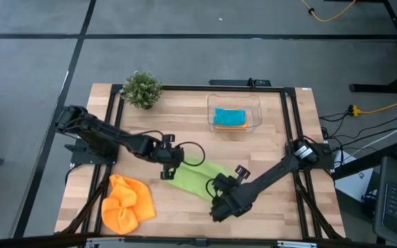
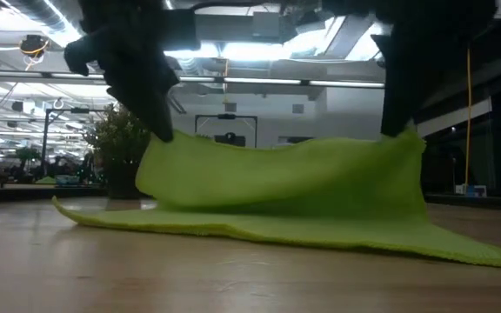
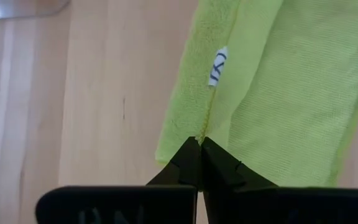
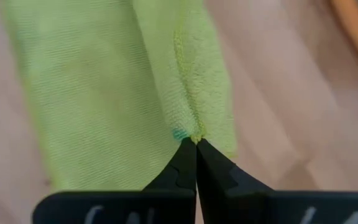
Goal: Fold microfiber towels
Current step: Fold the green microfiber cloth
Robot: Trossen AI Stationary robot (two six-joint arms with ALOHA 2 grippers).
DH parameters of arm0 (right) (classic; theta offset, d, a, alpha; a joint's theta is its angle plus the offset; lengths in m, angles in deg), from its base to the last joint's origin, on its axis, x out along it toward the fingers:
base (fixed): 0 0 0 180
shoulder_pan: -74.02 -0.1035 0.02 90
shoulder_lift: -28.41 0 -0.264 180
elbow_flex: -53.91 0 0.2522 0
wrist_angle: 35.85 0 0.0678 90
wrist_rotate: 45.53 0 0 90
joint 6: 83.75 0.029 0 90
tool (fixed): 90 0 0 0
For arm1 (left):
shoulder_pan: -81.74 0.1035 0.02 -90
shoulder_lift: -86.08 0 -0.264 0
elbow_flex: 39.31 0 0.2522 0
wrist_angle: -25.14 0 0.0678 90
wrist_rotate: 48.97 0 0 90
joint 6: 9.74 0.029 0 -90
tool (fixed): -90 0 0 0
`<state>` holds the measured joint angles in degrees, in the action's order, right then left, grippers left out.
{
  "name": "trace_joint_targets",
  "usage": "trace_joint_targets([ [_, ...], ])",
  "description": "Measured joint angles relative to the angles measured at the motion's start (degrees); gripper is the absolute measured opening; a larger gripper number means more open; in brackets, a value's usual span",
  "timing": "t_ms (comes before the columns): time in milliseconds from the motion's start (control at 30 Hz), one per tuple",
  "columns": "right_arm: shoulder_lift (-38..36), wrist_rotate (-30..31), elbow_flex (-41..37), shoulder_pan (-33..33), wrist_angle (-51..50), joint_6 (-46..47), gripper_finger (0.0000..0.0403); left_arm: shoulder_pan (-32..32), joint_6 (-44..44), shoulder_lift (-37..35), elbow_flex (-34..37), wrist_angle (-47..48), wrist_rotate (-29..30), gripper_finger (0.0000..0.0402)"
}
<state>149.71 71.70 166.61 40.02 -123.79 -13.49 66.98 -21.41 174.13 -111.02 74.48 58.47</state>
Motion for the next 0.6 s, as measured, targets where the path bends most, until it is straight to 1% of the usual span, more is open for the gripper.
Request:
trace_joint_targets([
  [100,0.0,0.0,0.0,-0.8,3.0,0.0,0.0,-1.3,-0.2,0.0,0.0,0.8,0.0,0.0],
  [300,0.0,-0.1,0.0,-1.1,5.8,-0.1,0.0,-3.4,-1.8,0.0,0.0,6.4,0.1,0.0],
  [600,0.6,-1.0,0.0,-1.1,8.0,-0.2,0.0,-7.1,-3.4,0.0,0.0,5.4,-0.6,0.0],
])
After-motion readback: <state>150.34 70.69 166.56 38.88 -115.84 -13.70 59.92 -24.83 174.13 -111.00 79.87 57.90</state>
